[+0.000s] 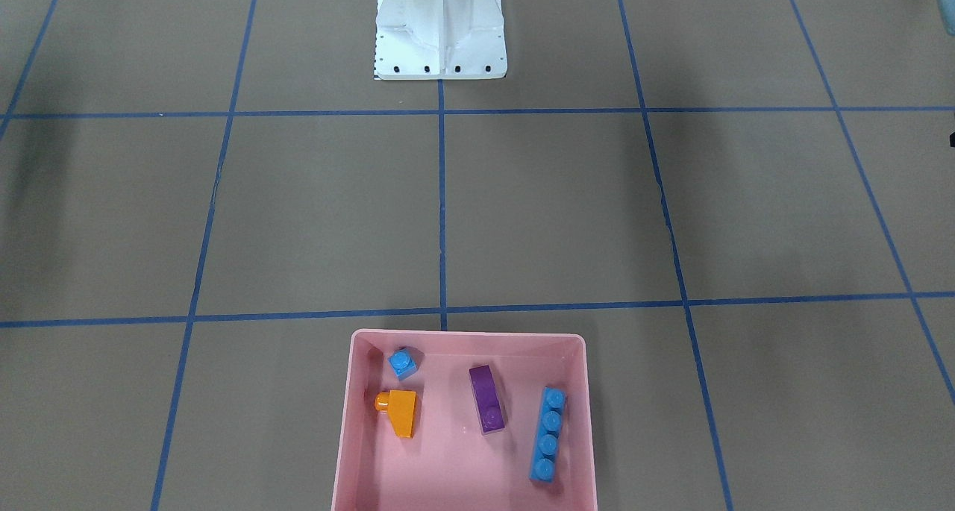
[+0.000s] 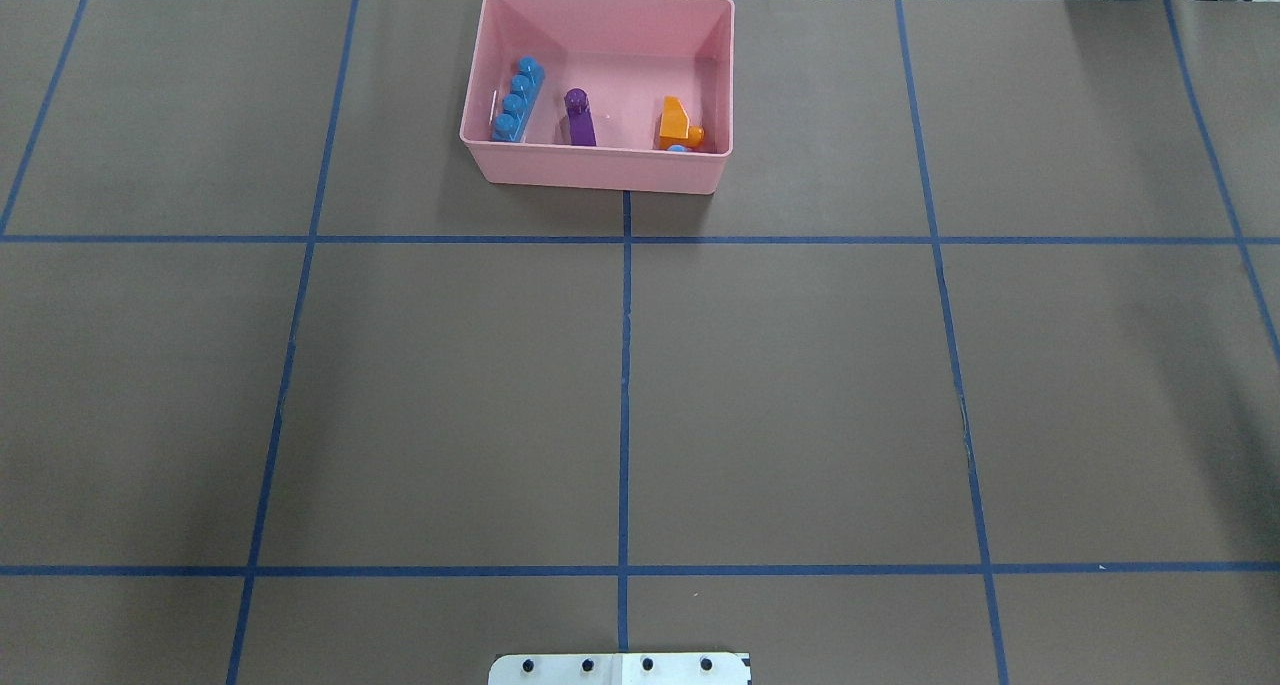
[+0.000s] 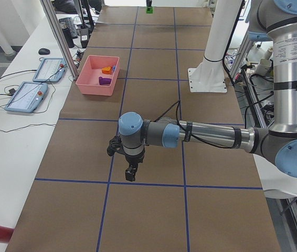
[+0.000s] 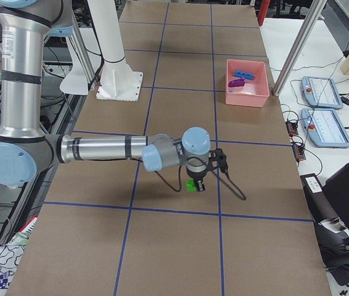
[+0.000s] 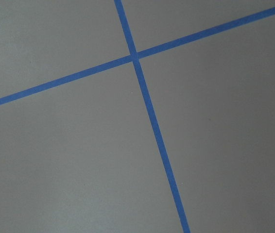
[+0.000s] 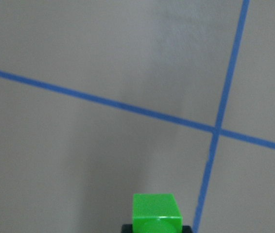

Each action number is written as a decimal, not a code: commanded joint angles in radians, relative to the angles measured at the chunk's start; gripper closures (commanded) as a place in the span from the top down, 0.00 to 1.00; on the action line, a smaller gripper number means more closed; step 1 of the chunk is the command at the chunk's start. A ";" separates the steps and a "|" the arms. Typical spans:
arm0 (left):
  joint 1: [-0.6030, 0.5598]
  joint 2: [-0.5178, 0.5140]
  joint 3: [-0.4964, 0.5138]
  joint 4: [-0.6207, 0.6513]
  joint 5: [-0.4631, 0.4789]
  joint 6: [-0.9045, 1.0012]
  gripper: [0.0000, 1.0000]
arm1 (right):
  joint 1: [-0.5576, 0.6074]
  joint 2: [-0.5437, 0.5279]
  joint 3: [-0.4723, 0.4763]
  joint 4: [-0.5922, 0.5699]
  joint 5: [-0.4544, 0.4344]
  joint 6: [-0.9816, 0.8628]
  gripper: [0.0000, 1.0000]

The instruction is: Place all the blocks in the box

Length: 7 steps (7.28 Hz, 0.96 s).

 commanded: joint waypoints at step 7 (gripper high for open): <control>0.001 -0.011 0.005 -0.001 0.001 -0.004 1.00 | -0.459 0.915 -0.391 -0.096 -0.206 0.865 0.00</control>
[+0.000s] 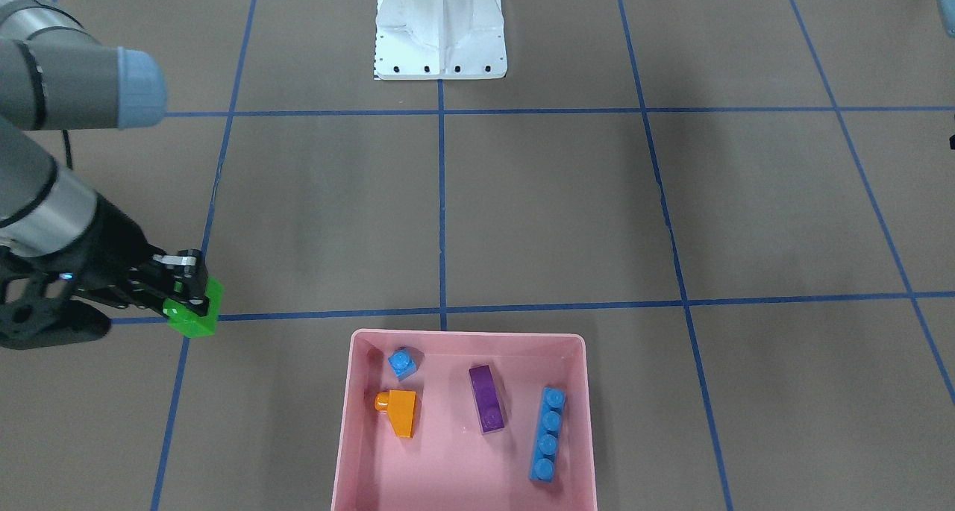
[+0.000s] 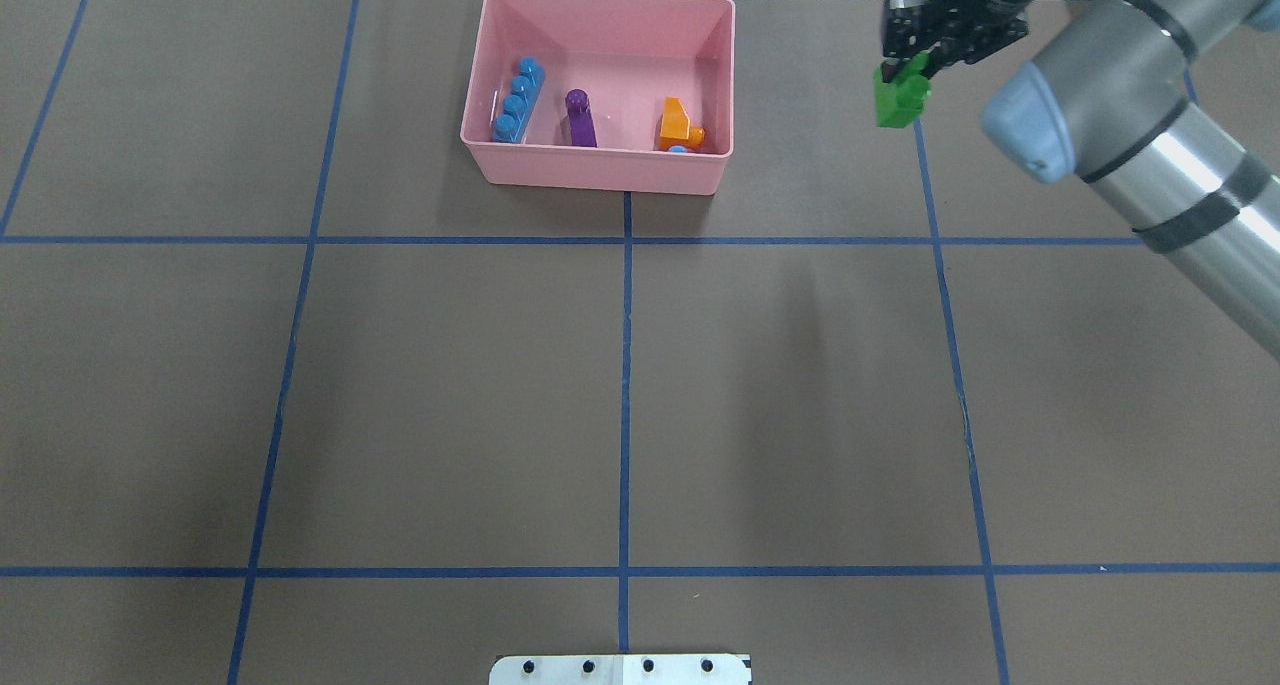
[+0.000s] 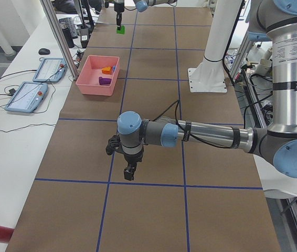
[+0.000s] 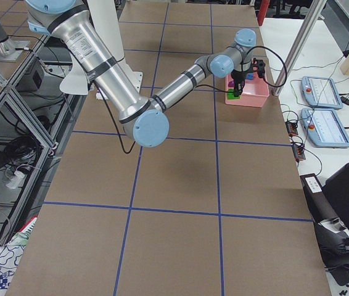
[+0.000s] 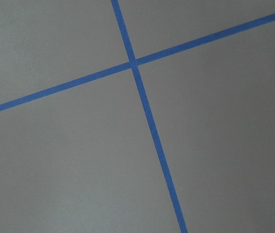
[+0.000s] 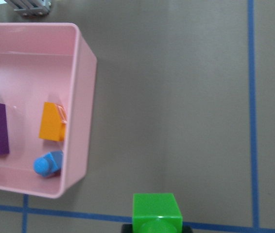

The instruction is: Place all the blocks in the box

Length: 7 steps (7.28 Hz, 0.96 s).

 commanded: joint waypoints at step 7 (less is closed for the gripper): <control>0.001 -0.007 0.013 0.000 0.000 0.000 1.00 | -0.289 0.583 -0.804 0.332 -0.449 0.434 0.00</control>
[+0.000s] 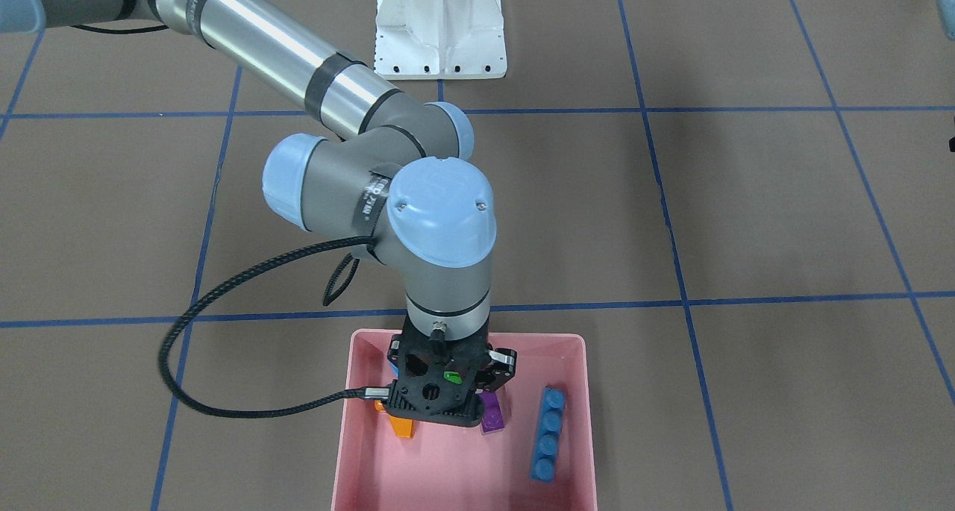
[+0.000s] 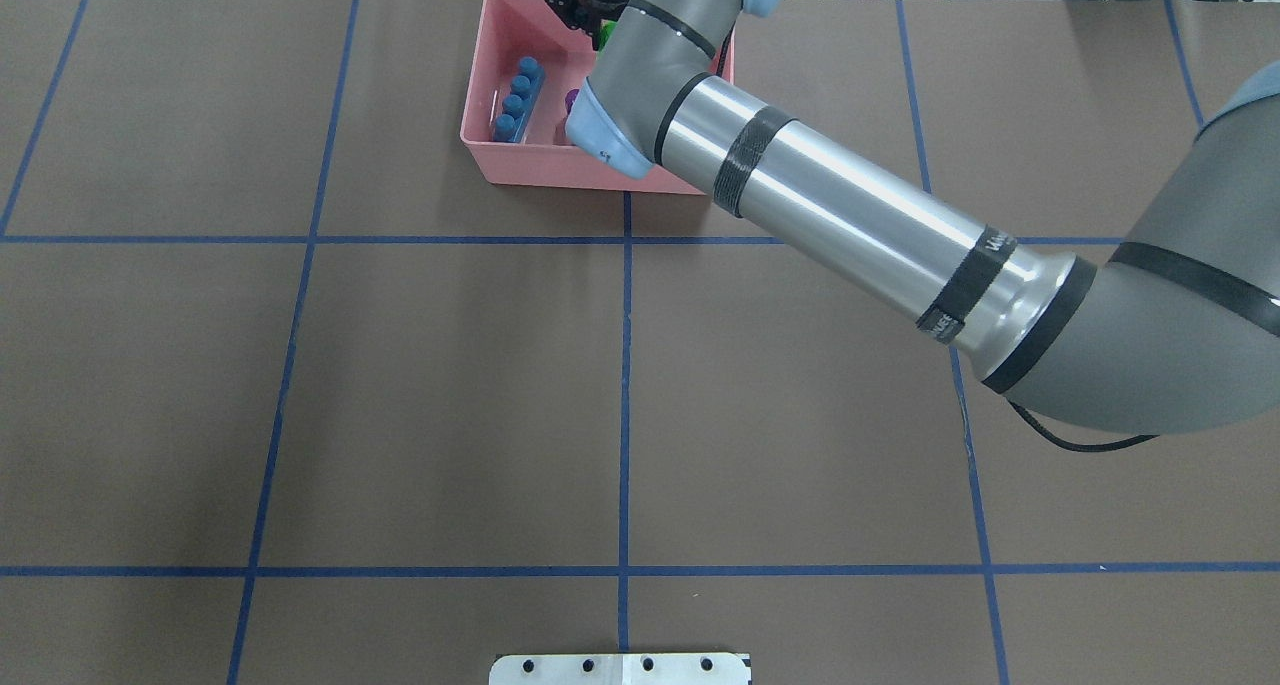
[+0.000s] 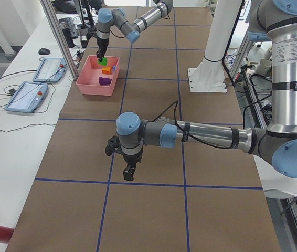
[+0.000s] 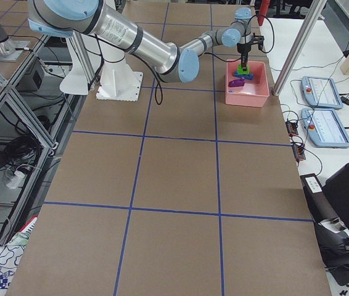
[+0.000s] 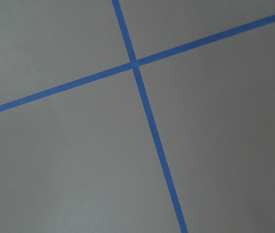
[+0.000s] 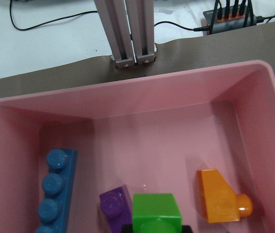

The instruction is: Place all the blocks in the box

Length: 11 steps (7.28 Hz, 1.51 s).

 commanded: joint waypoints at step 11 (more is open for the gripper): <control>-0.015 0.008 0.091 -0.052 0.000 0.008 1.00 | 0.194 -0.279 0.374 -0.271 0.231 -0.455 1.00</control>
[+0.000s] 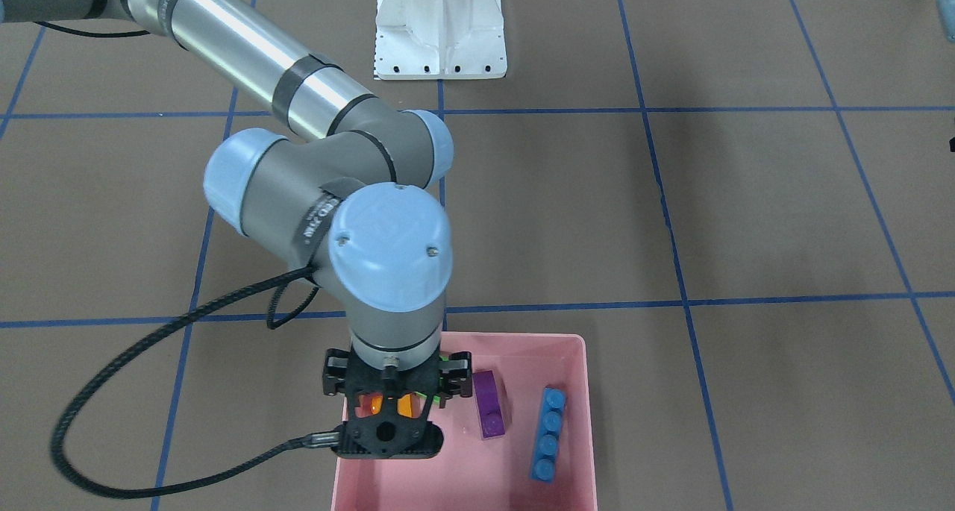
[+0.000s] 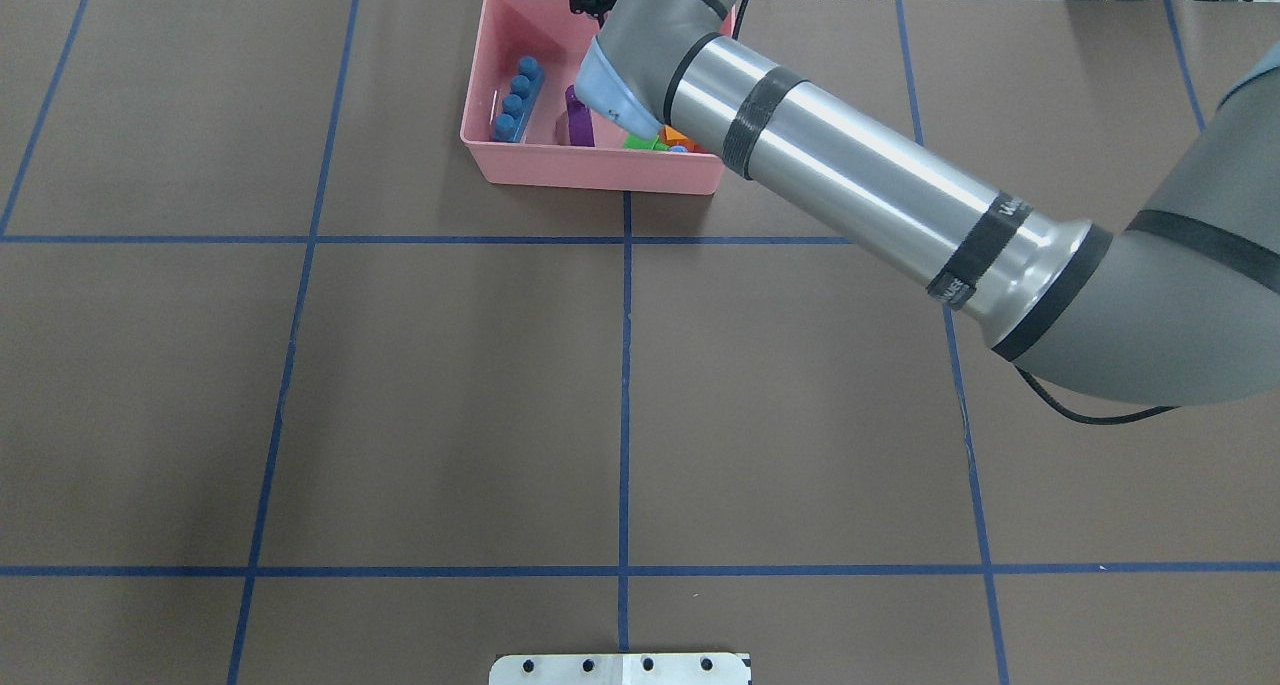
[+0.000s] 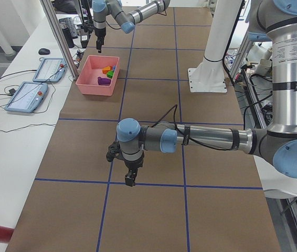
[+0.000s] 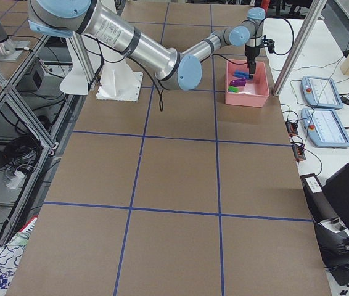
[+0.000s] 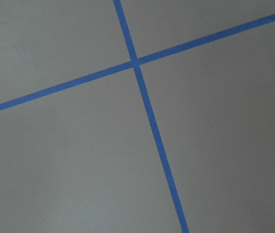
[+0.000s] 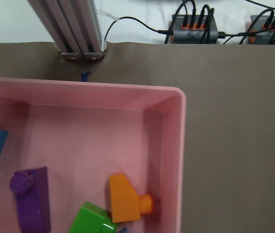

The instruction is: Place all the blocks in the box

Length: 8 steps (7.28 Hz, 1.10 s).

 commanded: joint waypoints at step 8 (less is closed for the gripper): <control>-0.109 -0.035 0.006 0.131 -0.116 0.090 1.00 | 0.487 -1.118 0.759 -0.004 0.283 -0.767 1.00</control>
